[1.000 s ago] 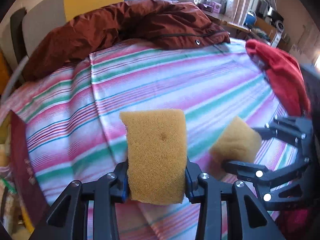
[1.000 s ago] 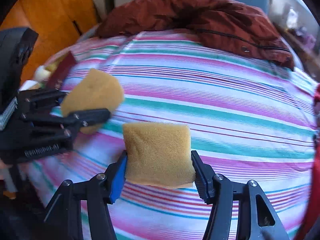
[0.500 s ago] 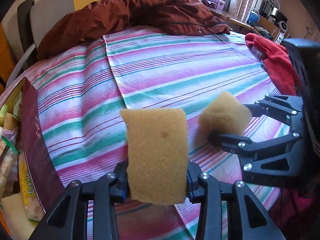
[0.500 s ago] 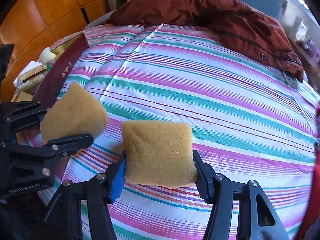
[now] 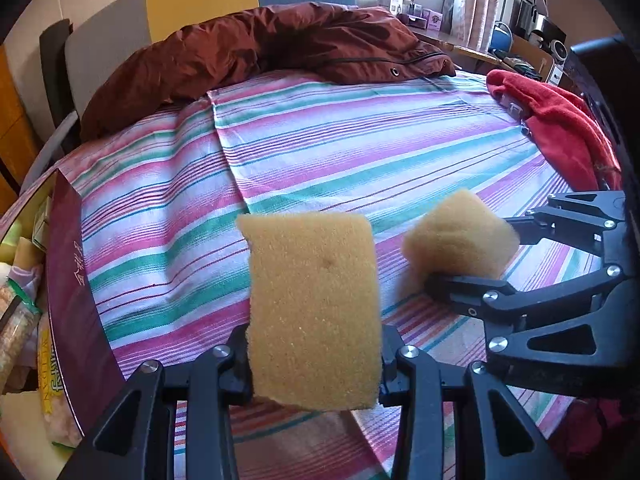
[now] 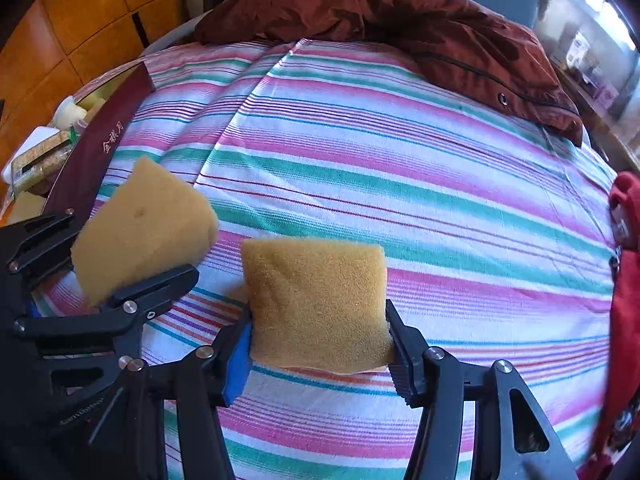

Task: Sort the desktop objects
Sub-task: 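Carry both yellow sponges over the gold tray with both tools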

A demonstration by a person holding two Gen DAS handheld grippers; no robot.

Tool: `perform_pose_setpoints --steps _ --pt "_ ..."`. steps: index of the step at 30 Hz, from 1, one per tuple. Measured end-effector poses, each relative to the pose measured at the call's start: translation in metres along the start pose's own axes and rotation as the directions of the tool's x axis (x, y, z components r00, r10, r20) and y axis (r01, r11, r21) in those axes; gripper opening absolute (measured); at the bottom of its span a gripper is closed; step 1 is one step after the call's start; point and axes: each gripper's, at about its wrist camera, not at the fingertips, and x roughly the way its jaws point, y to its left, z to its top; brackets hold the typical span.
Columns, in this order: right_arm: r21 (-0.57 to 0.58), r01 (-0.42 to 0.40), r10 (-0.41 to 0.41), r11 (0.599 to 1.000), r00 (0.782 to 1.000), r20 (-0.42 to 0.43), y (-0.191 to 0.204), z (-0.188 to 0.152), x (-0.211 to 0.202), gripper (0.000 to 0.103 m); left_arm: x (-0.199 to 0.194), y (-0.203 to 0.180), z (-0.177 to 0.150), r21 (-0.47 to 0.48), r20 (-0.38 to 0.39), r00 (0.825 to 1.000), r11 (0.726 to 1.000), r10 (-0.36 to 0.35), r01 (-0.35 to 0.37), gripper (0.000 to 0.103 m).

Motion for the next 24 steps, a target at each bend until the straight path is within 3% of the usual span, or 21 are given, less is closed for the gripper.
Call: perform_pose_setpoints --steps 10,24 --pt "0.081 0.063 -0.061 0.995 0.998 -0.030 0.018 -0.020 -0.010 0.057 -0.009 0.007 -0.012 -0.002 0.033 0.999 1.000 -0.009 0.009 0.040" --pt "0.197 0.127 -0.135 0.972 0.990 0.029 0.045 -0.050 -0.023 0.058 -0.023 0.011 -0.033 0.020 0.068 0.998 1.000 -0.006 0.004 0.041"
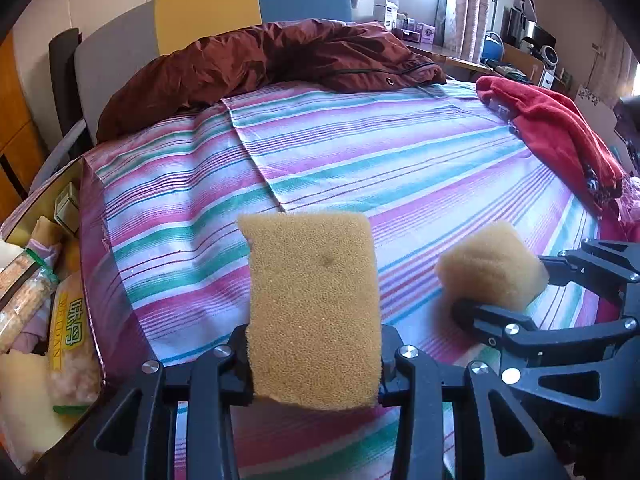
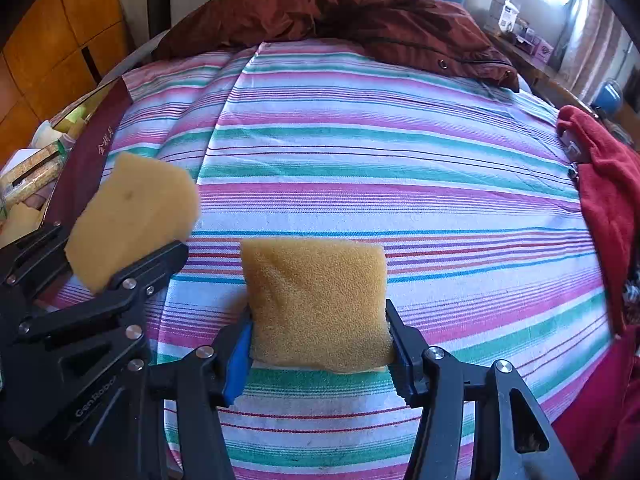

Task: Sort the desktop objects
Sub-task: 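Carry both yellow sponges over the gold tray with both tools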

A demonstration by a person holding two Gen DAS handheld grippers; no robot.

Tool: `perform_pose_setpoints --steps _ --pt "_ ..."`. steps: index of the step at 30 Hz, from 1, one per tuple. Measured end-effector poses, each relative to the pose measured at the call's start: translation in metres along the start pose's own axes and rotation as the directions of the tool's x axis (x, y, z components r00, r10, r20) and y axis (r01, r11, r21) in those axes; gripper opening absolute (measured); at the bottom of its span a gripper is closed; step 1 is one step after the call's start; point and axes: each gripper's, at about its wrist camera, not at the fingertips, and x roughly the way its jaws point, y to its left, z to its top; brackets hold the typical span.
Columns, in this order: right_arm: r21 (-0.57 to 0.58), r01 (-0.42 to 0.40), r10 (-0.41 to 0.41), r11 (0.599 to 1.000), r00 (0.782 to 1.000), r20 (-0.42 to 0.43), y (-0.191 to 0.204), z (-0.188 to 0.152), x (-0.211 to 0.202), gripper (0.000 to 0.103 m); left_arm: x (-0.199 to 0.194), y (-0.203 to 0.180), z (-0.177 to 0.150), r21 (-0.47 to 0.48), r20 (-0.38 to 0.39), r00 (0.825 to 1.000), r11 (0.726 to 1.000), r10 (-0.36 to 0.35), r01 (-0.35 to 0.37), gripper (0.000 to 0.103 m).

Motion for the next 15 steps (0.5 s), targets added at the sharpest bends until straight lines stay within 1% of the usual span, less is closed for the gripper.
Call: perform_pose_setpoints --steps 5,9,12,15 --pt "-0.005 0.013 -0.013 1.000 1.000 0.008 0.005 -0.004 -0.003 0.058 -0.004 0.001 -0.003 0.001 -0.006 1.000 1.000 0.007 -0.007 0.041" --pt "0.003 -0.002 0.002 1.000 1.000 0.015 0.005 -0.008 -0.004 0.058 -0.011 0.003 -0.005 -0.007 -0.016 1.000 1.000 0.007 -0.007 0.040" --pt "0.009 -0.011 0.011 1.000 1.000 0.024 0.006 -0.013 -0.005 0.058 -0.026 0.006 -0.002 -0.003 0.023 1.000 1.000 0.022 -0.021 0.040" --pt "0.020 -0.013 0.012 1.000 0.999 0.031 0.006 -0.016 -0.008 0.058 -0.040 0.011 0.001 -0.025 0.047 0.999 1.000 0.017 -0.016 0.040"
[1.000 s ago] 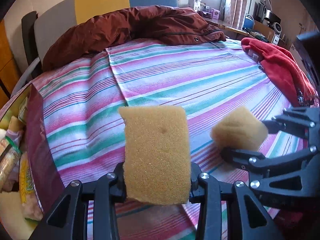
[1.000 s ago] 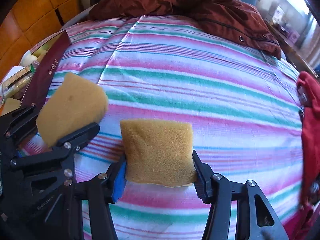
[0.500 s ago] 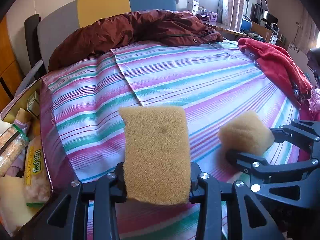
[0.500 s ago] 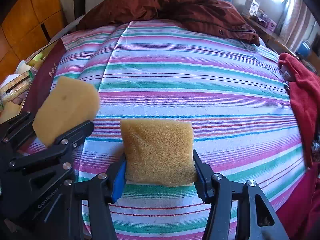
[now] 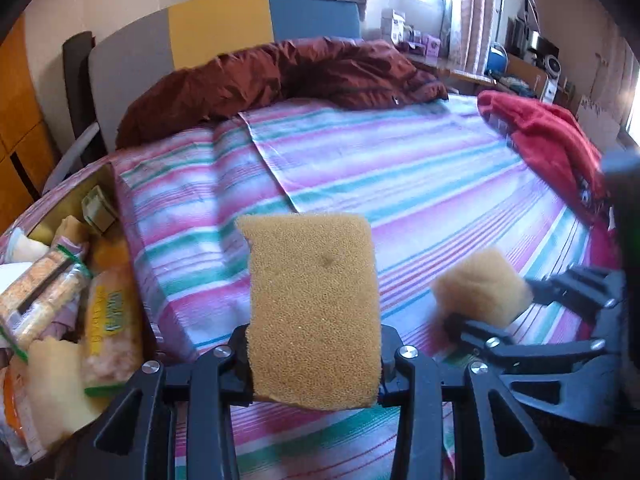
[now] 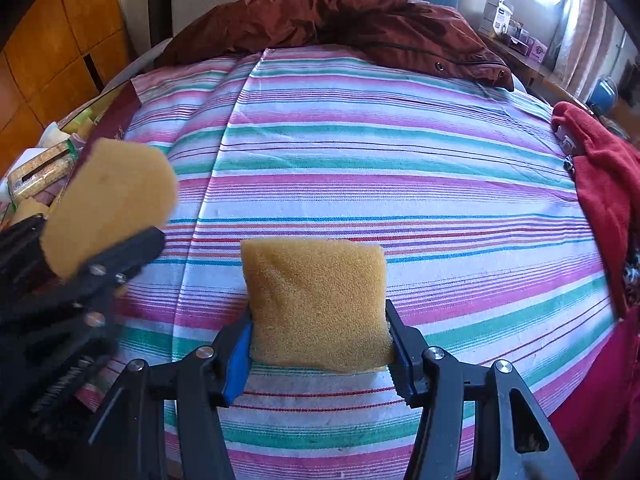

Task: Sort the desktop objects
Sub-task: 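Carry both yellow sponges over the gold tray with both tools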

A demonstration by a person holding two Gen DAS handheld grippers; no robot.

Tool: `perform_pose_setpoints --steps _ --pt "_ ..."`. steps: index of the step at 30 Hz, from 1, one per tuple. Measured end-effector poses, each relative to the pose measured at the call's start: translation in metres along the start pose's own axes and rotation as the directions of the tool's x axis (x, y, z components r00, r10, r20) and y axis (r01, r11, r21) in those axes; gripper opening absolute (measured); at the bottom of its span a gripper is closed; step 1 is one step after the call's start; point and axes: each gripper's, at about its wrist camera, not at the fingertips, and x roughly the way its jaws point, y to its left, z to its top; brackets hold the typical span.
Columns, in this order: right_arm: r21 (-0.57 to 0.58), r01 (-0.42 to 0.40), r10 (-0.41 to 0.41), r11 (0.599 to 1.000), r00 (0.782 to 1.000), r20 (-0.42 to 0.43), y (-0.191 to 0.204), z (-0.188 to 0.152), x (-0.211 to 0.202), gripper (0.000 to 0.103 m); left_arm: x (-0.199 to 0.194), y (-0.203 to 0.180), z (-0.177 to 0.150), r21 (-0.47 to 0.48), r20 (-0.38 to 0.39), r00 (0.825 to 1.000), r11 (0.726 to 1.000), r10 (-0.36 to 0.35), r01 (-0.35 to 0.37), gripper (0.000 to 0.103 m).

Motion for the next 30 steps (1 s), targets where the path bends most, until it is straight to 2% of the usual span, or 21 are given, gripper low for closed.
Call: perform_pose_setpoints --steps 4,9,12,21,30 --pt "-0.005 0.002 -0.002 1.000 1.000 0.001 0.001 0.000 0.000 0.058 -0.015 0.009 0.004 -0.030 0.031 1.000 1.000 0.002 -0.001 0.040" --pt "0.005 -0.007 0.007 1.000 1.000 0.002 0.003 0.000 -0.002 0.058 -0.036 0.021 0.009 -0.054 0.079 0.996 0.998 0.042 -0.037 0.040" --pt "0.018 -0.055 0.055 0.998 0.998 0.008 0.005 0.002 -0.005 0.057 -0.047 0.030 0.011 -0.073 0.100 0.993 0.995 0.068 -0.060 0.040" --pt "-0.066 -0.113 0.116 0.991 0.992 0.043 0.046 0.025 -0.016 0.058 -0.074 0.074 0.009 -0.179 0.132 0.981 0.977 0.143 -0.118 0.040" --pt "-0.156 -0.181 0.194 0.971 0.978 0.071 0.095 0.056 -0.028 0.058 -0.090 0.122 0.001 -0.282 0.133 0.963 0.940 0.234 -0.190 0.041"
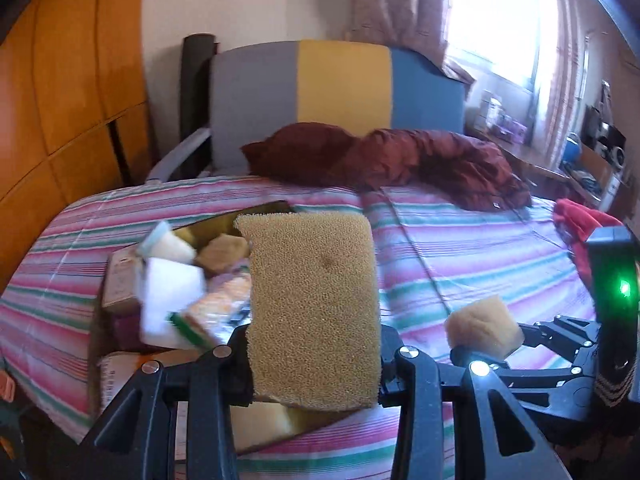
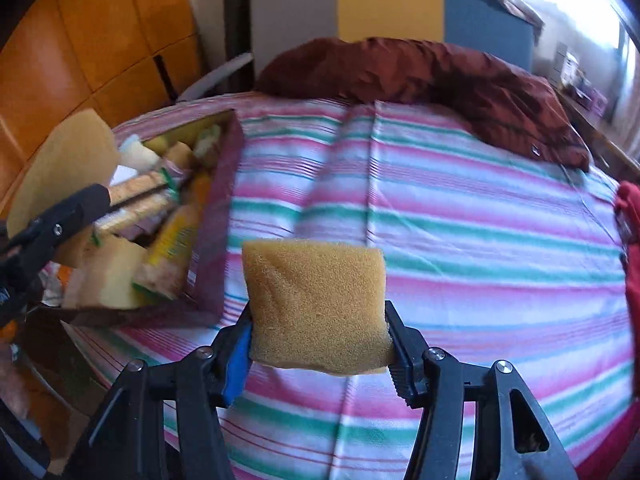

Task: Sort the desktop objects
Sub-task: 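Carry both yellow sponges over the gold tray with both tools, then open both tools to drop the sponges into the tray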

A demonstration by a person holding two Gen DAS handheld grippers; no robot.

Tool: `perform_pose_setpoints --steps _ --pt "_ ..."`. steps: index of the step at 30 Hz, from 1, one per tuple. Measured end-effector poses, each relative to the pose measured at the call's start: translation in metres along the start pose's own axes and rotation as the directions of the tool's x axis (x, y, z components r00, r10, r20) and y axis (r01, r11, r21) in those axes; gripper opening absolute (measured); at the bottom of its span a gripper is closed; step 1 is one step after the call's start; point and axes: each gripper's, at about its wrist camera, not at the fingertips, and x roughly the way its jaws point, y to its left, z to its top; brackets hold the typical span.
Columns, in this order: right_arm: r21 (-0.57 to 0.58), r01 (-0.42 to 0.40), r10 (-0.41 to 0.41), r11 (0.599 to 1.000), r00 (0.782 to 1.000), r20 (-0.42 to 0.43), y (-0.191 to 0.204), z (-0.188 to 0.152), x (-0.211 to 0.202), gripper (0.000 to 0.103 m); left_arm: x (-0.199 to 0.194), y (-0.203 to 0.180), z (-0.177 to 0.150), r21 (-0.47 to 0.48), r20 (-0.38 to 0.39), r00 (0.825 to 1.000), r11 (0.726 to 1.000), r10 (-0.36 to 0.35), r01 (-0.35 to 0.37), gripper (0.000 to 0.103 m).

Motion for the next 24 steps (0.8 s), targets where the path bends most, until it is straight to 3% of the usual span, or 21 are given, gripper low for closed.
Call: perform_pose_setpoints --steps 13,24 --pt "-0.144 -0.126 0.130 0.982 0.991 0.024 0.075 0.057 0.017 0.059 -0.004 0.075 0.008 -0.122 0.015 0.990 0.983 0.144 -0.141 0.041" --pt "-0.146 -0.216 0.221 0.965 0.975 0.020 0.124 0.110 0.056 0.059 0.025 0.137 0.012 -0.201 -0.044 0.959 0.937 0.281 -0.284 0.041"
